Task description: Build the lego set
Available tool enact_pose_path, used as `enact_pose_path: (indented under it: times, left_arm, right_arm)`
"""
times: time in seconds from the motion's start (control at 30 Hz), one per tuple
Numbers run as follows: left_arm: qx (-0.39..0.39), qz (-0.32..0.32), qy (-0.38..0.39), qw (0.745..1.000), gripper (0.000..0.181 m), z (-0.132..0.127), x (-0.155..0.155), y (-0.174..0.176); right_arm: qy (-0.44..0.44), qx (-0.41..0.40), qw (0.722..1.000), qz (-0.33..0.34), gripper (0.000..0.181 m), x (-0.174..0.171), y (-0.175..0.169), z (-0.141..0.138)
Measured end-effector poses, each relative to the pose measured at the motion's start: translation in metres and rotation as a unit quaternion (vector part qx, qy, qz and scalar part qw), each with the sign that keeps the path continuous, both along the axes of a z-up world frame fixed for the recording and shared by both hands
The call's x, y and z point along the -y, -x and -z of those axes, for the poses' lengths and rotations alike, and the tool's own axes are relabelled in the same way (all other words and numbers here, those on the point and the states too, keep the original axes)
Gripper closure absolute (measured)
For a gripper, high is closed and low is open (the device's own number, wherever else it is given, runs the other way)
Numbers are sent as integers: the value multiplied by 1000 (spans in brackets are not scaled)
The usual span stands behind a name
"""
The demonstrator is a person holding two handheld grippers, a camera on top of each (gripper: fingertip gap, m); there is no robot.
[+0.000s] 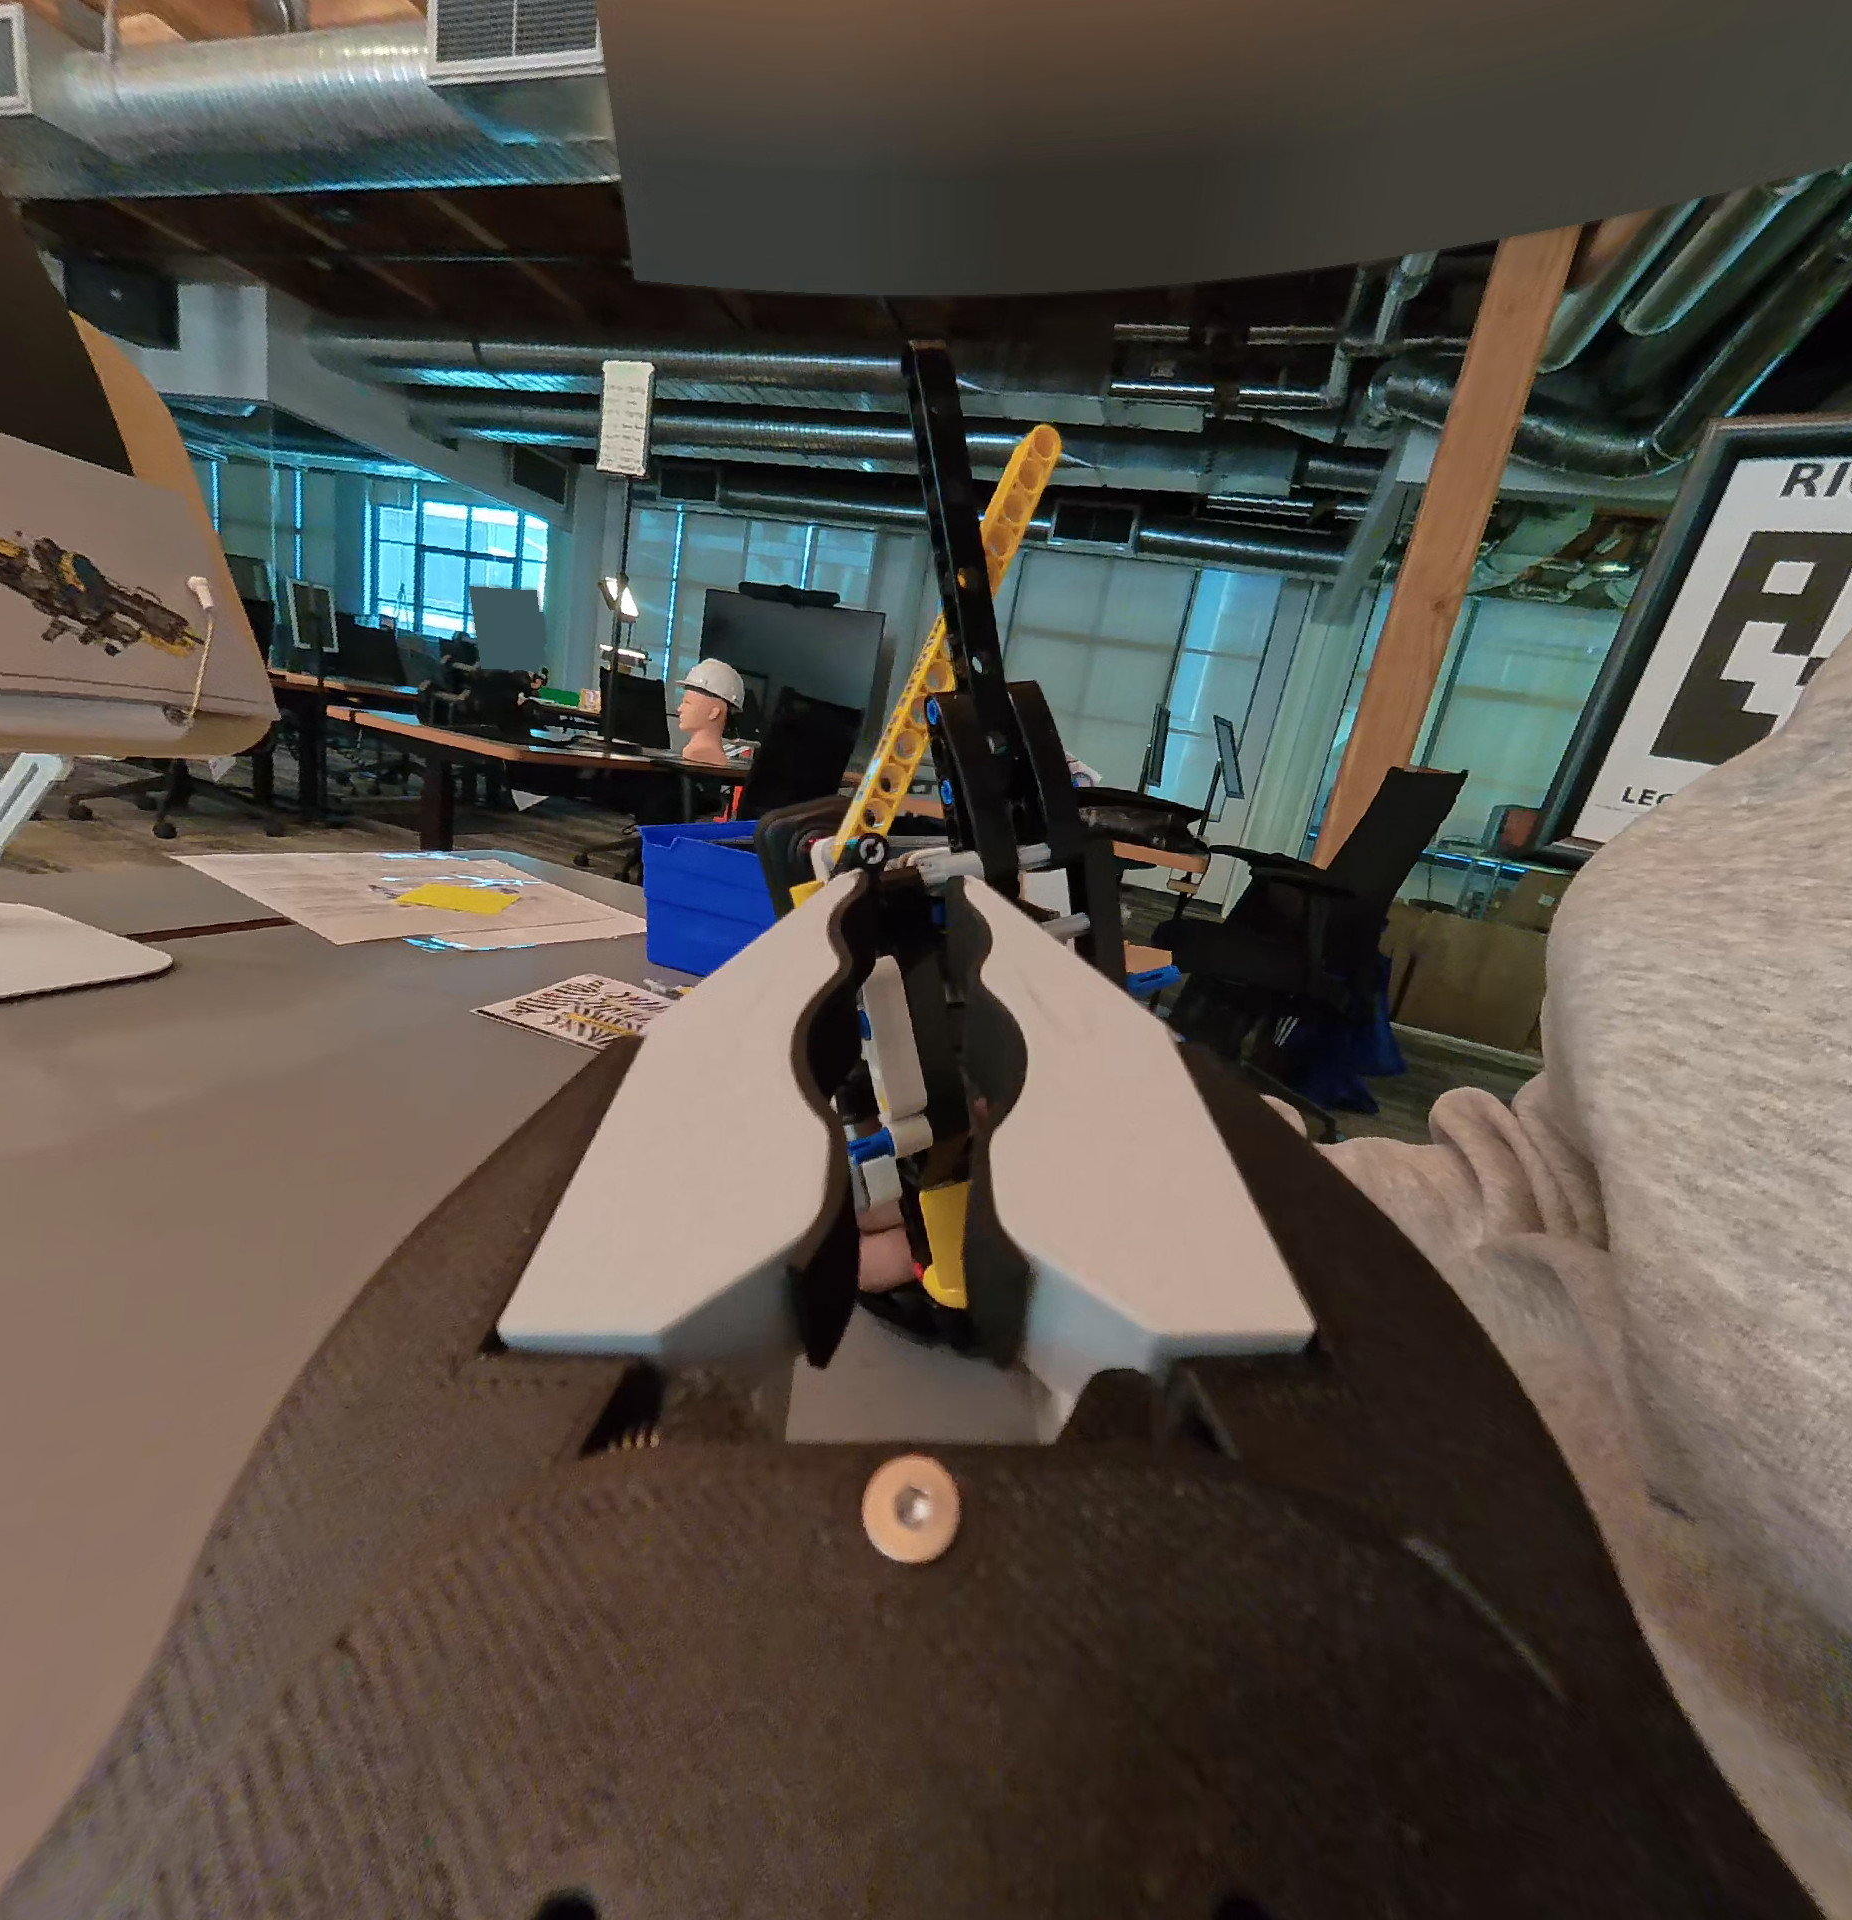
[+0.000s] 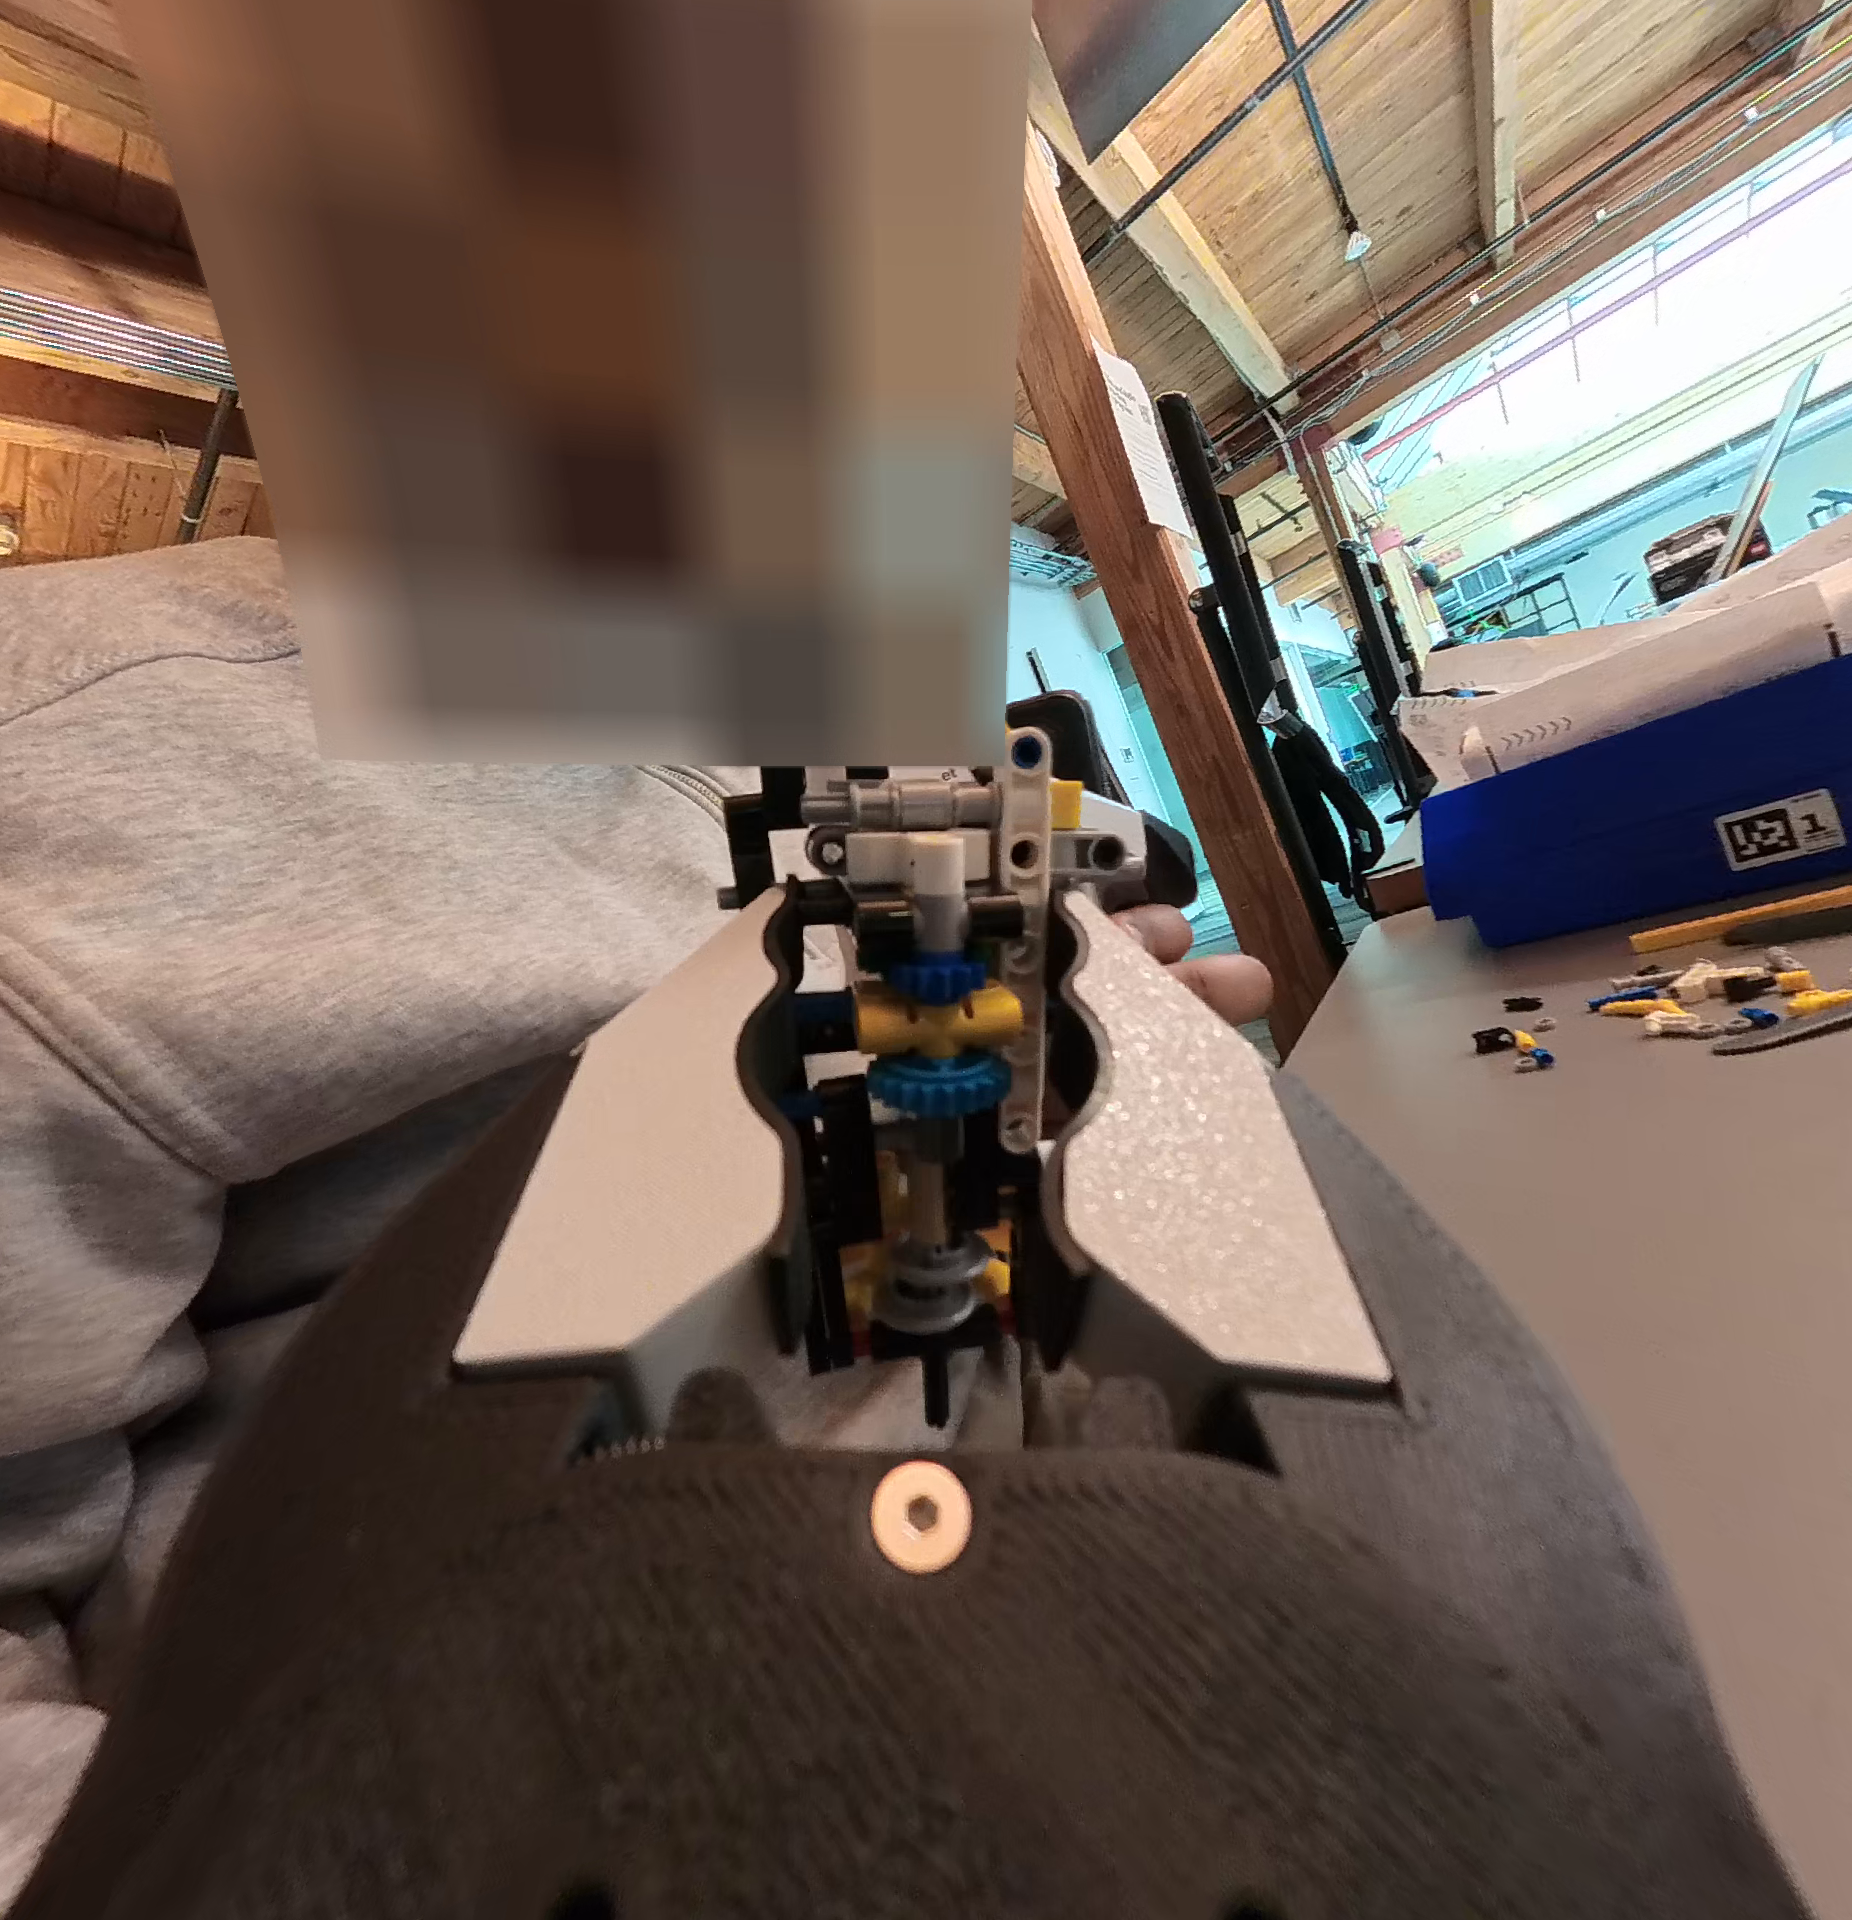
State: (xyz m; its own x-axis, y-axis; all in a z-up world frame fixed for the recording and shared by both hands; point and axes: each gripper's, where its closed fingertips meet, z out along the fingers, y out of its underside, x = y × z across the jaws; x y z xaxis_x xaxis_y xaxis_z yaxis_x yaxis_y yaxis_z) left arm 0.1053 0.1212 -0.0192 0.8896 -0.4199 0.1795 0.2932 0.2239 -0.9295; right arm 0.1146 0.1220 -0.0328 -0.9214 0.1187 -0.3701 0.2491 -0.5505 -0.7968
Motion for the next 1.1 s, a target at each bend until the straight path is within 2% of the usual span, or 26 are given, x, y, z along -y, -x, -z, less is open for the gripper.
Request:
enact_pose_path:
  times: [0.47, 0.67, 1.1]
  left_arm:
    - [10, 18, -7, 1000, 167, -3, 3, -3]
    - [9, 5, -4, 1000, 175, -2, 1, -1]
    - [8, 6, -5, 1000, 174, -2, 1, -1]
  right_arm:
    - [-4, -9, 1000, 2, 136, 1, -2, -1]
    - [-4, -8, 1000, 0, 136, 1, -2, -1]
    - [-3, -11, 1000, 0, 136, 1, -3, -2]
